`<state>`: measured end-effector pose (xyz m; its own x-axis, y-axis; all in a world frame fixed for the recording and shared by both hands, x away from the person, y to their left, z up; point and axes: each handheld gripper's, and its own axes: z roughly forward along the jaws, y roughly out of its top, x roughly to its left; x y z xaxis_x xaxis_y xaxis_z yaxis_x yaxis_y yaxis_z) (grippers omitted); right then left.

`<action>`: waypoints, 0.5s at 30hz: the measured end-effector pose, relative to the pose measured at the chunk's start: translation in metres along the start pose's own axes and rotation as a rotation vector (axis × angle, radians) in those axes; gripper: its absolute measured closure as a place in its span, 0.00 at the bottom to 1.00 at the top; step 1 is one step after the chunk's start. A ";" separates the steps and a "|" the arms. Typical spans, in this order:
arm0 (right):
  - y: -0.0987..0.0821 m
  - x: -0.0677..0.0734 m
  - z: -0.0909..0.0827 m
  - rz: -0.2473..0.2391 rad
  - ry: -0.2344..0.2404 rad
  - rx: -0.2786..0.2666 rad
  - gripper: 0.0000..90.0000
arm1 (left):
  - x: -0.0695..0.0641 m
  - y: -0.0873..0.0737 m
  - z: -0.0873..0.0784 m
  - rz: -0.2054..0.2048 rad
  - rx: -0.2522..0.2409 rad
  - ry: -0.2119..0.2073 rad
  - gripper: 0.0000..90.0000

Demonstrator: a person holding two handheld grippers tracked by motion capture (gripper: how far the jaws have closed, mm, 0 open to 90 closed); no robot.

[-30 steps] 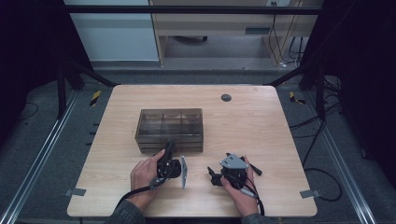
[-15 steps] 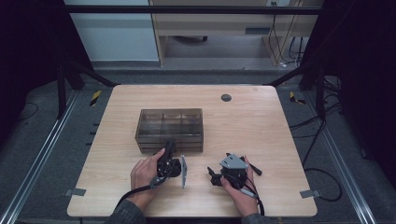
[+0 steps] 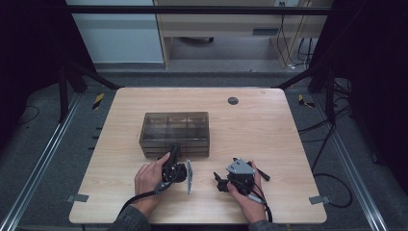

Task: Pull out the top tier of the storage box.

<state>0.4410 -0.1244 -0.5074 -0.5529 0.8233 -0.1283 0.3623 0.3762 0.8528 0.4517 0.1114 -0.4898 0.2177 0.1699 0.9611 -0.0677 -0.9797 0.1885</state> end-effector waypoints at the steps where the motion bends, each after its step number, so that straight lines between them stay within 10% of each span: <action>1: 0.000 0.000 0.000 0.000 0.000 0.000 0.14 | 0.000 0.000 0.000 0.001 -0.005 0.004 0.83; 15: 0.000 0.000 0.000 -0.004 0.001 0.001 0.14 | -0.001 0.000 0.001 0.021 -0.003 0.015 0.83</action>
<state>0.4410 -0.1240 -0.5075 -0.5549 0.8215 -0.1309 0.3612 0.3797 0.8517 0.4519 0.1115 -0.4914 0.2012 0.1510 0.9679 -0.0750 -0.9828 0.1689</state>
